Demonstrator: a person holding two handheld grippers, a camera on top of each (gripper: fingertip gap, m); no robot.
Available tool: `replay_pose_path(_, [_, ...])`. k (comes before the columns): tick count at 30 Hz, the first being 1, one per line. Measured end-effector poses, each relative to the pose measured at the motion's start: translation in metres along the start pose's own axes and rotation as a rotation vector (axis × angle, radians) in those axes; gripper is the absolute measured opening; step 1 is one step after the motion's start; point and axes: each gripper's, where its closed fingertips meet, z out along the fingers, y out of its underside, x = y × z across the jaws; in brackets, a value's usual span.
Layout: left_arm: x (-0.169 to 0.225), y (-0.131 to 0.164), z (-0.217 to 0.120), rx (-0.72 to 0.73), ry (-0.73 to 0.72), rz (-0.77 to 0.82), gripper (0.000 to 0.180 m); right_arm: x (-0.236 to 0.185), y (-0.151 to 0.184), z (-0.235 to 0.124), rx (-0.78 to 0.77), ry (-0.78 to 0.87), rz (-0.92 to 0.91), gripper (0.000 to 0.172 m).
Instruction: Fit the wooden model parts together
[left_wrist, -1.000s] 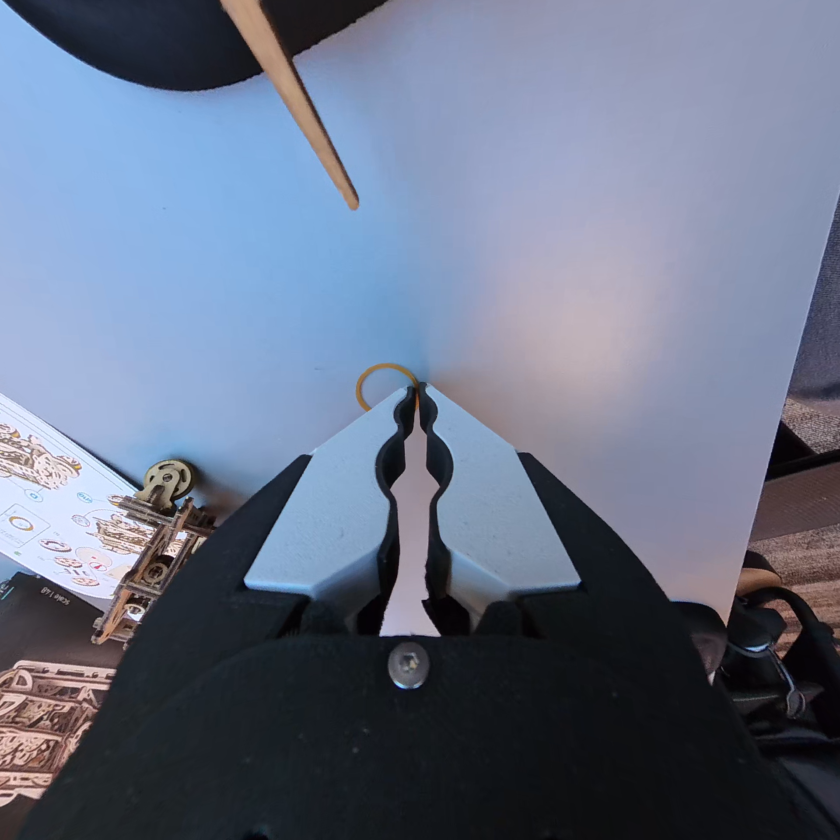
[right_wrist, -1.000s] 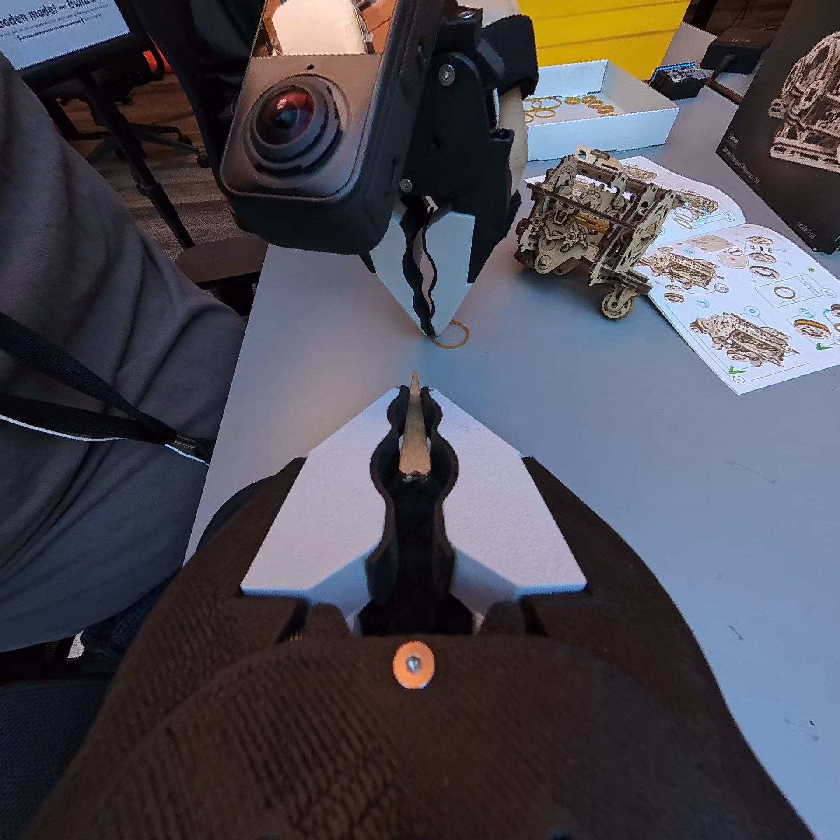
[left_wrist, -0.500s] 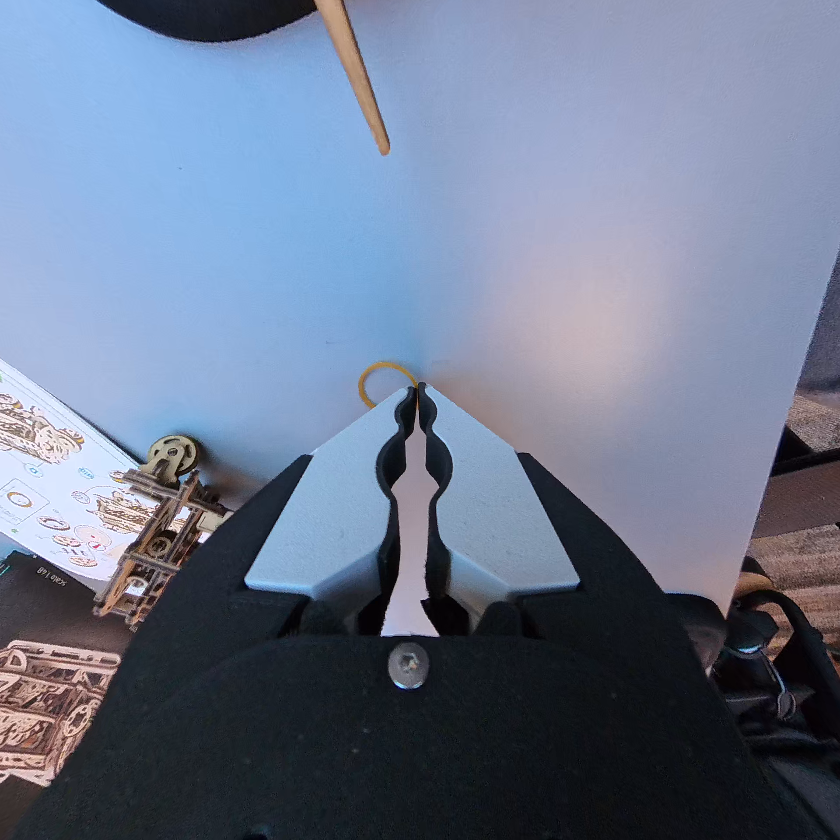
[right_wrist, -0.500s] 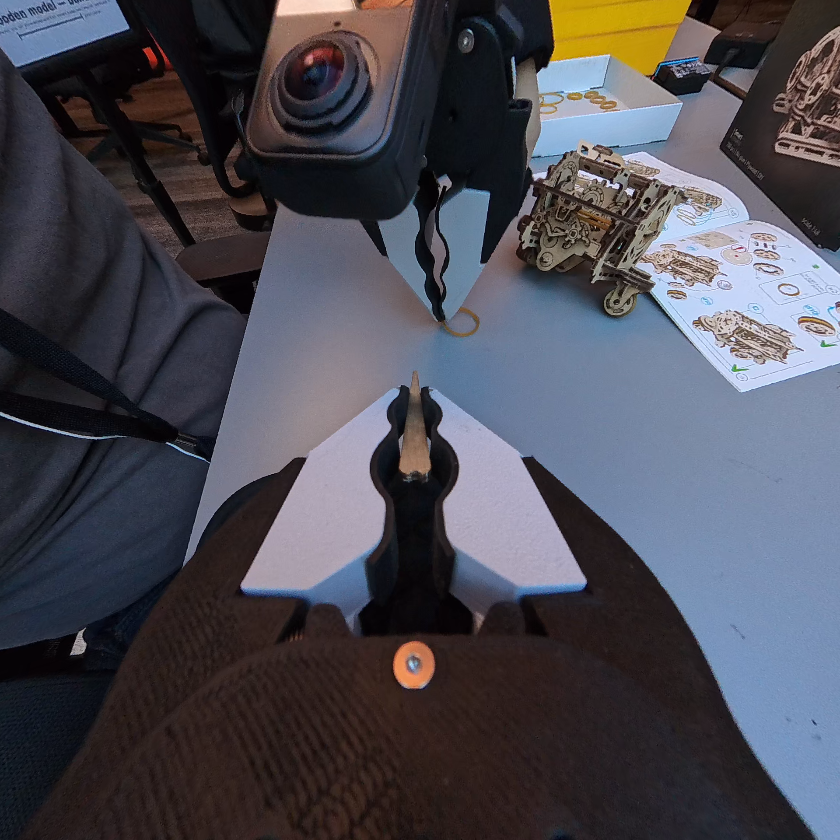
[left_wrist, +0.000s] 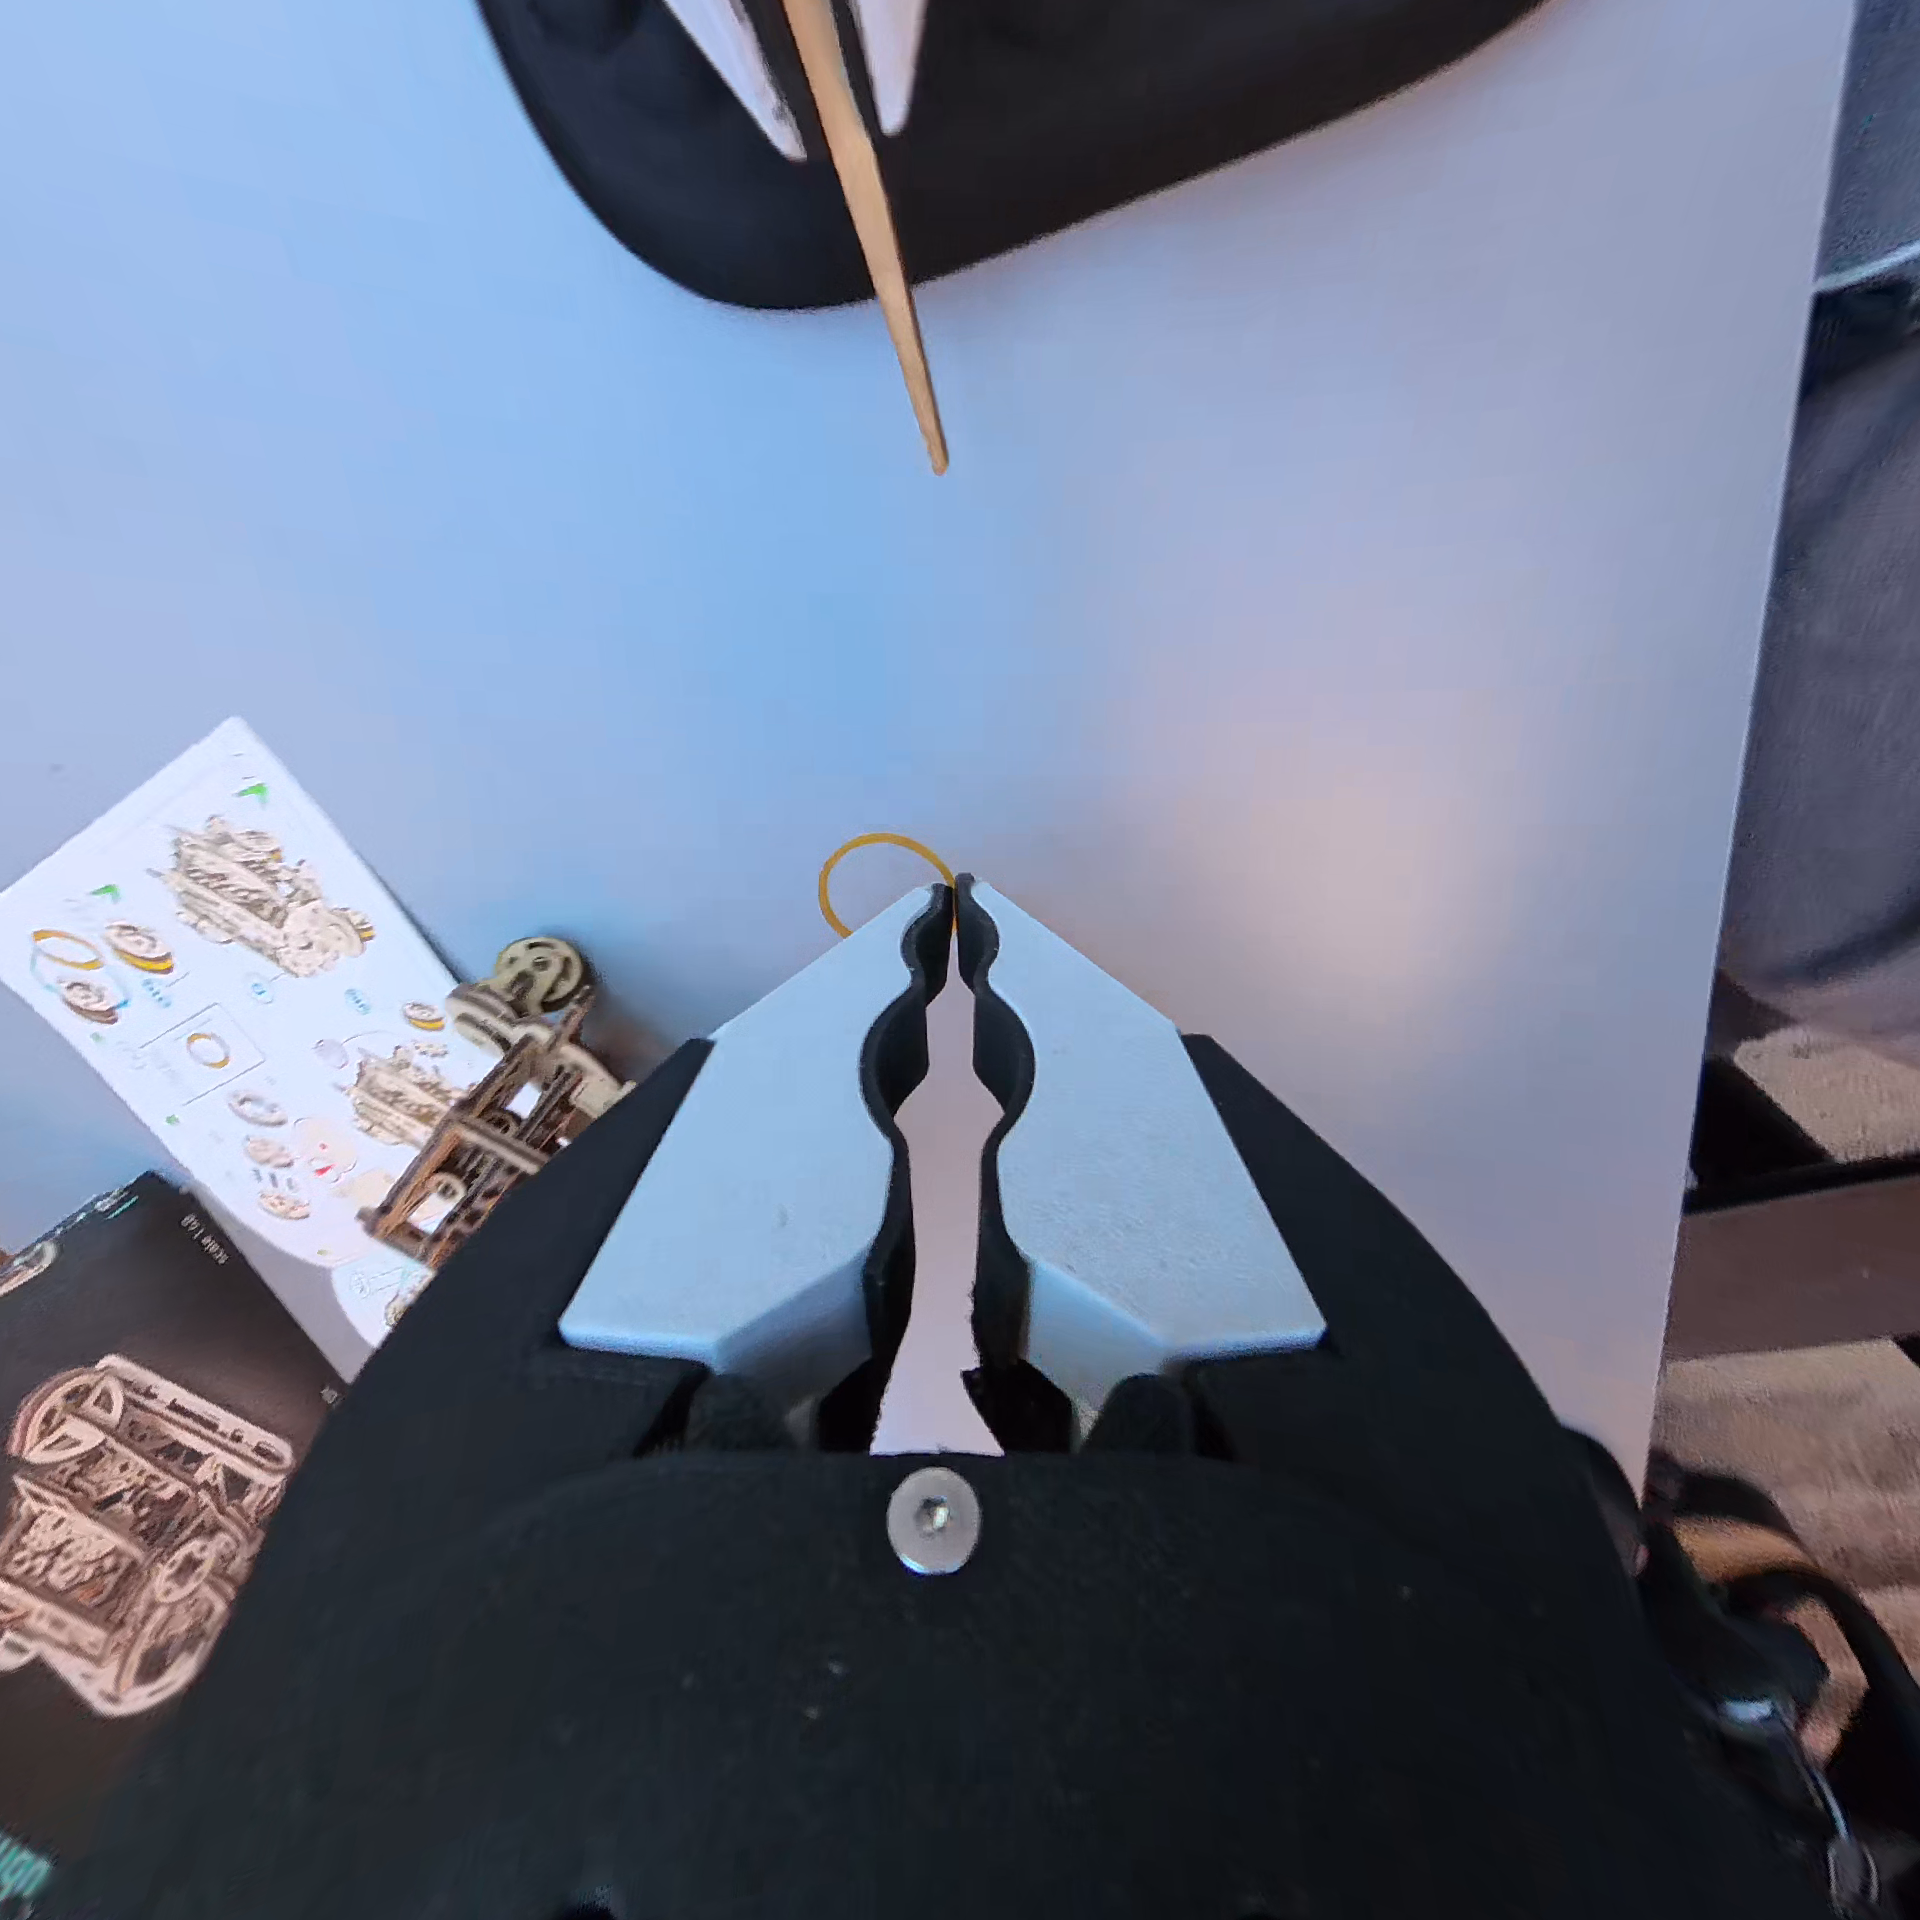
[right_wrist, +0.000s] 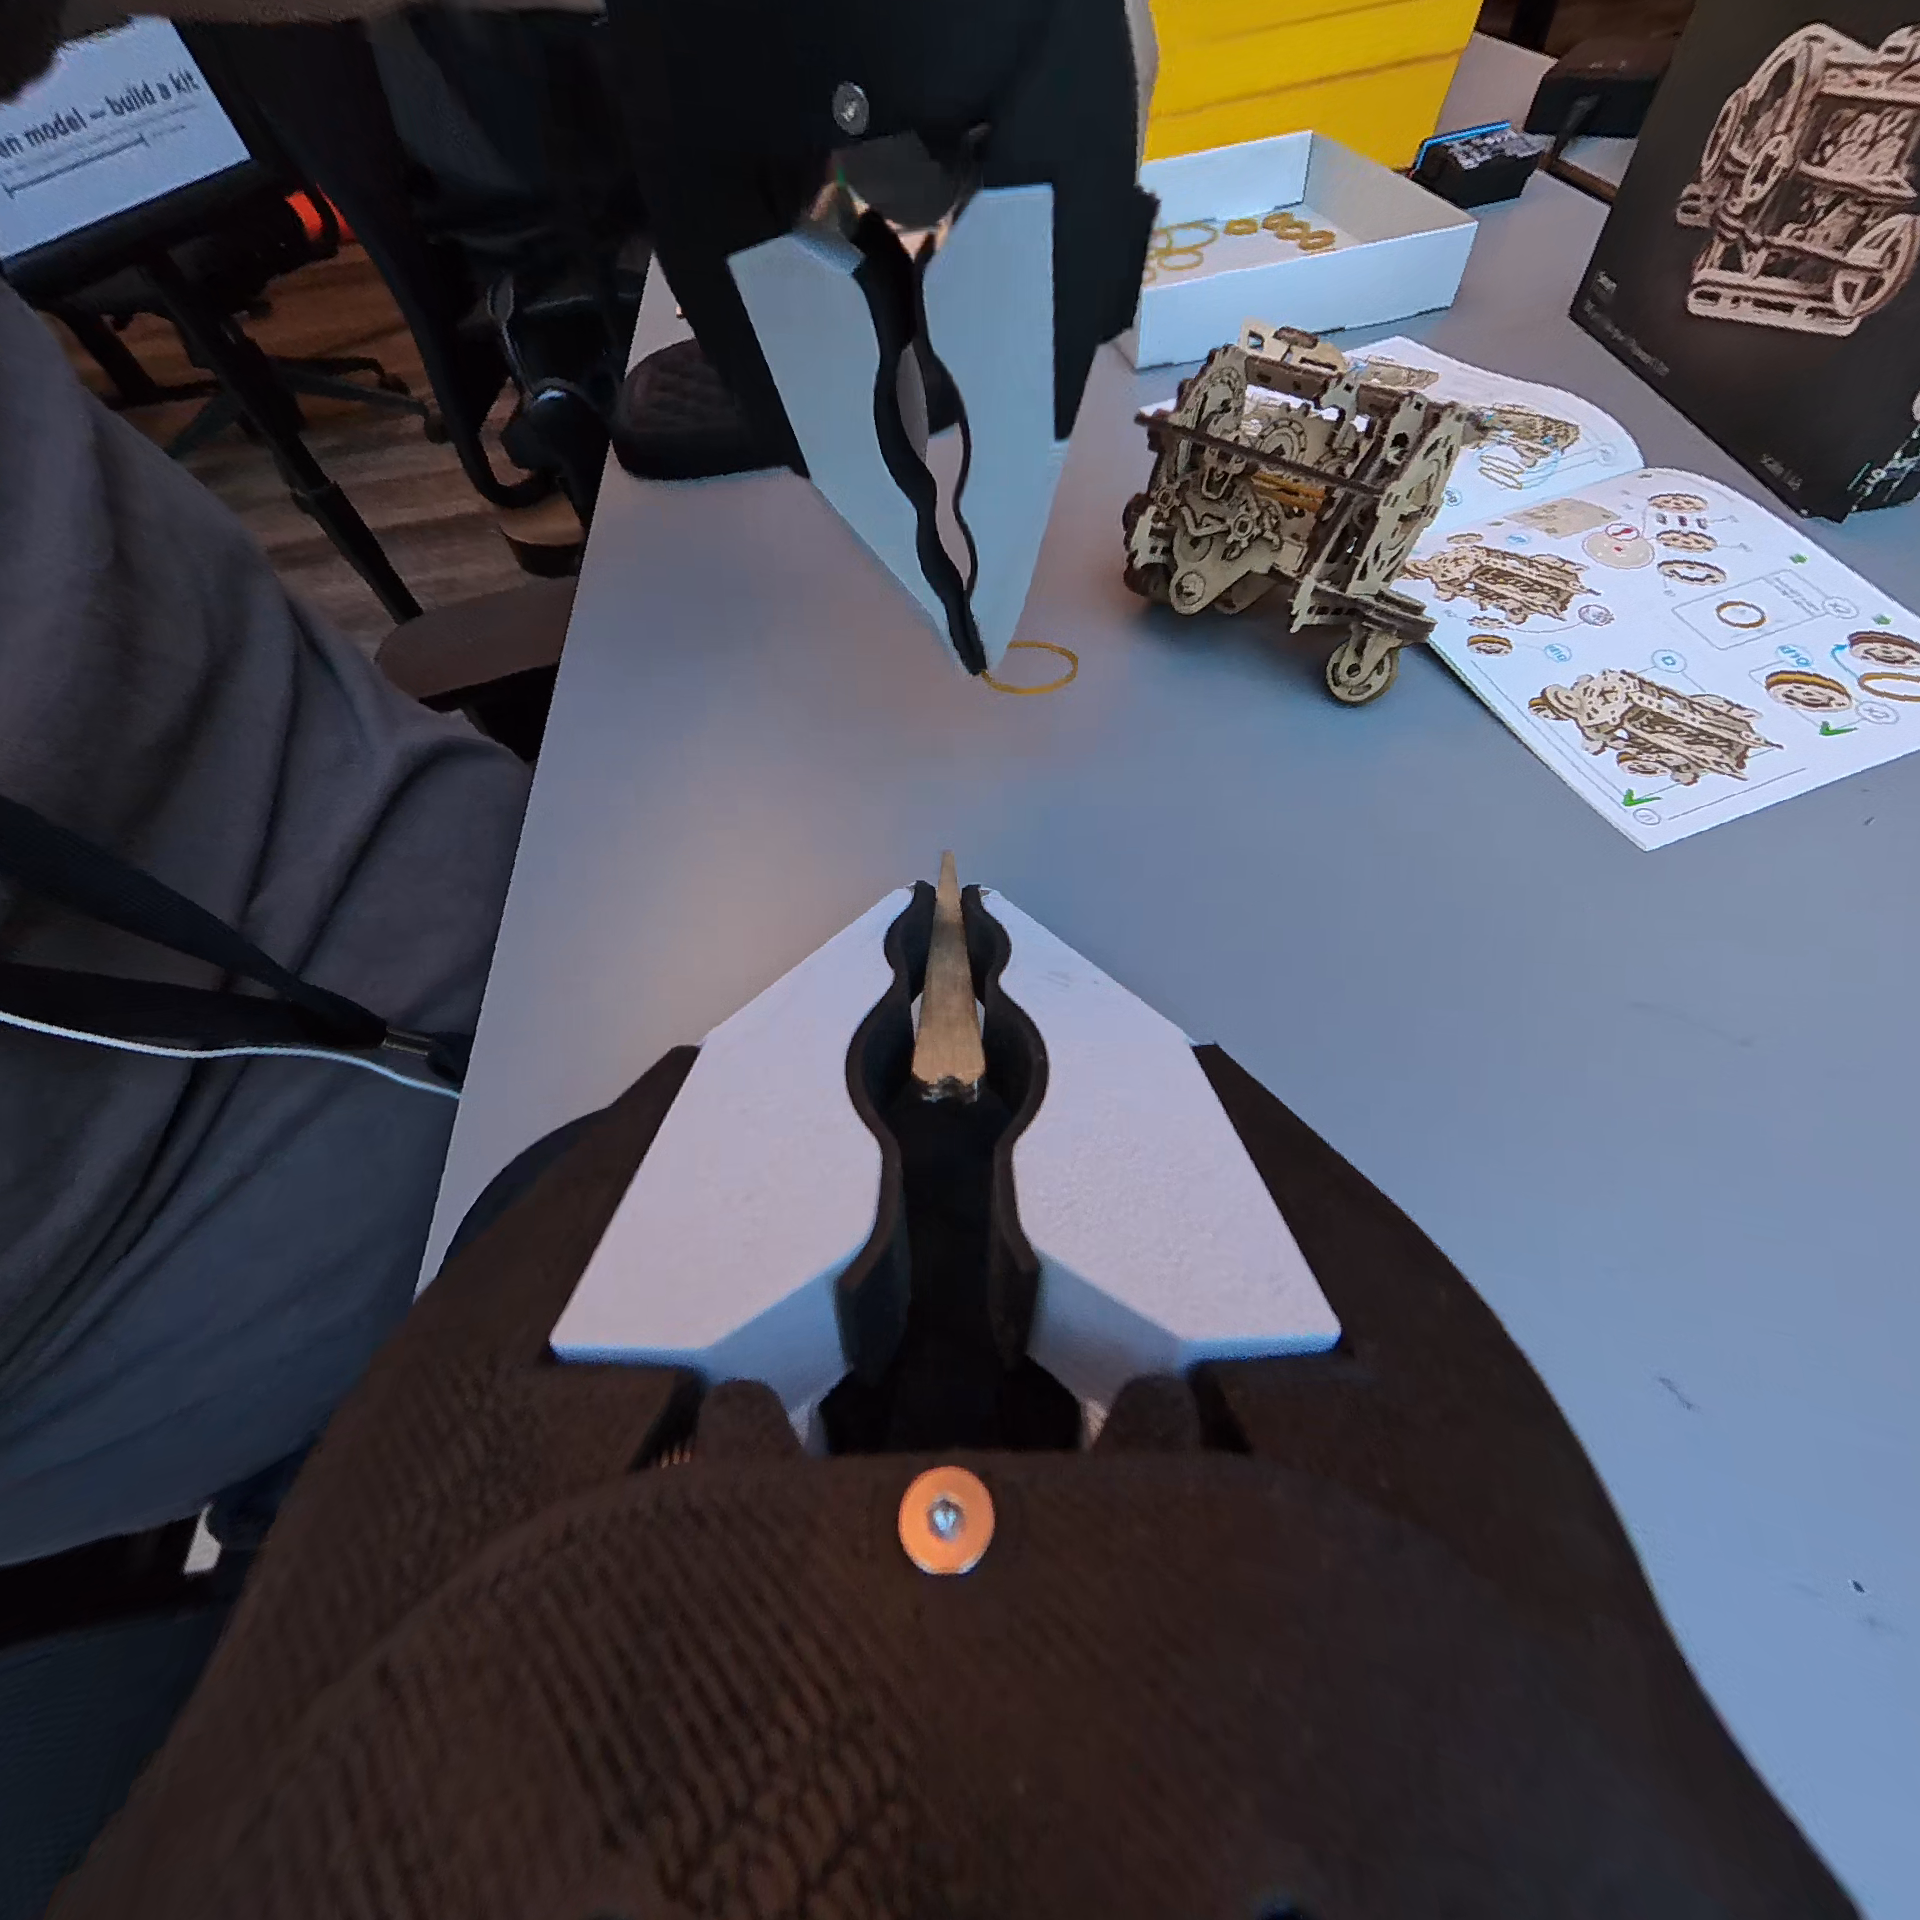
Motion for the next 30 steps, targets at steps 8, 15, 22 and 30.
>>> replay_pose_path(8, [-0.019, -0.03, -0.059, 0.341, -0.084, -0.119, 0.0, 0.014, -0.045, -0.006, 0.263, 0.044, 0.132, 0.003])
replay_pose_path(15, [-0.014, -0.042, -0.099, 0.584, -0.061, -0.162, 0.0, 0.014, -0.085, -0.021, 0.528, 0.061, 0.211, 0.003])
replay_pose_path(22, [-0.006, -0.042, -0.119, 0.672, -0.05, -0.154, 0.0, 0.008, -0.103, -0.015, 0.618, -0.029, 0.312, 0.003])
replay_pose_path(30, [-0.005, -0.039, -0.129, 0.717, -0.07, -0.147, 0.0, 0.003, -0.119, -0.011, 0.719, -0.156, 0.421, 0.003])
